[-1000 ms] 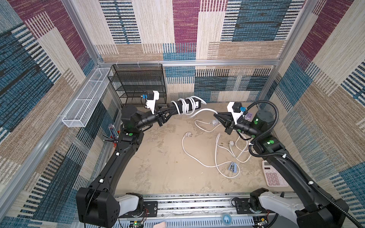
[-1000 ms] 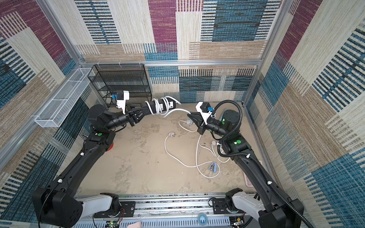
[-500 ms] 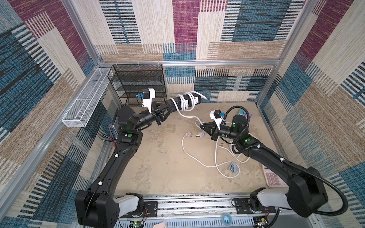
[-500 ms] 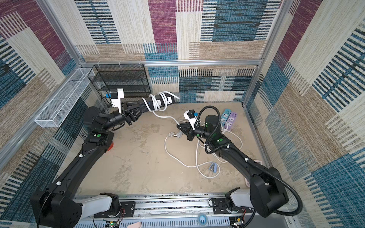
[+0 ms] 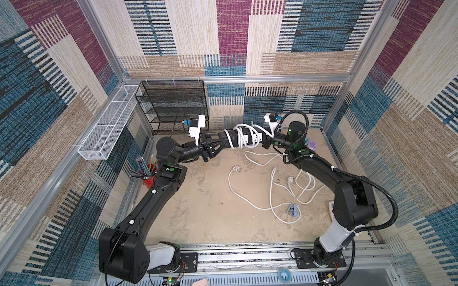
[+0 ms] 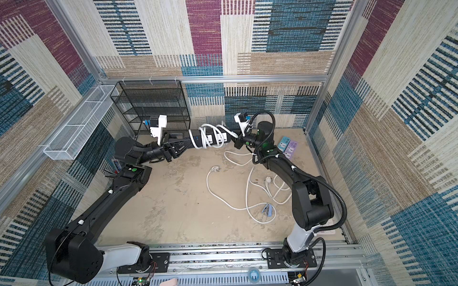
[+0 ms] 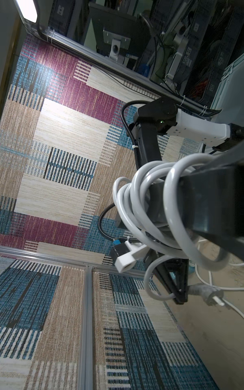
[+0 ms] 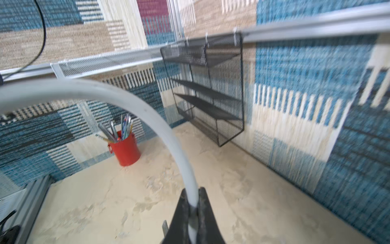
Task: Unwrap the cord wrapped around the power strip
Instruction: Unwrap the power cord from the power strip.
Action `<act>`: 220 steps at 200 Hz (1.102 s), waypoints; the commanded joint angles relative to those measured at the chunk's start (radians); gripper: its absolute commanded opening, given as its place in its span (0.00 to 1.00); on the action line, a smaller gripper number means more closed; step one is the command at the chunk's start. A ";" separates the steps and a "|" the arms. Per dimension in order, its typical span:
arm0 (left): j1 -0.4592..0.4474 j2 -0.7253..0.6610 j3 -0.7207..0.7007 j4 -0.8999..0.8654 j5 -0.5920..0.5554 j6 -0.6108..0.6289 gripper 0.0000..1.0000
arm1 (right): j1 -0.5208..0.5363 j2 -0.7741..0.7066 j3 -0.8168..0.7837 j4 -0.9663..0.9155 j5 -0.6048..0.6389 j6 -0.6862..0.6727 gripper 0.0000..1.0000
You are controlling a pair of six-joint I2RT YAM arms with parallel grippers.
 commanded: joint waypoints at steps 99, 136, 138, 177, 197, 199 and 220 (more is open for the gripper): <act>0.001 -0.021 0.022 -0.345 -0.169 0.276 0.00 | -0.040 -0.315 0.233 -0.340 0.155 -0.186 0.00; 0.040 -0.081 -0.002 -0.367 -0.286 0.321 0.00 | -0.040 -0.522 0.044 -0.435 0.295 -0.193 0.00; 0.042 -0.084 -0.003 -0.367 -0.291 0.322 0.00 | -0.040 -0.530 0.033 -0.438 0.300 -0.192 0.00; 0.110 -0.153 -0.017 -0.339 -0.379 0.343 0.00 | -0.041 -0.653 -0.209 -0.450 0.311 -0.104 0.00; 0.146 -0.178 -0.027 -0.315 -0.405 0.340 0.00 | -0.040 -0.661 -0.311 -0.460 0.305 -0.052 0.00; 0.150 -0.180 -0.027 -0.313 -0.406 0.340 0.00 | -0.040 -0.661 -0.320 -0.463 0.308 -0.050 0.00; 0.179 -0.206 -0.043 -0.298 -0.435 0.349 0.00 | -0.040 -0.670 -0.405 -0.483 0.356 -0.008 0.00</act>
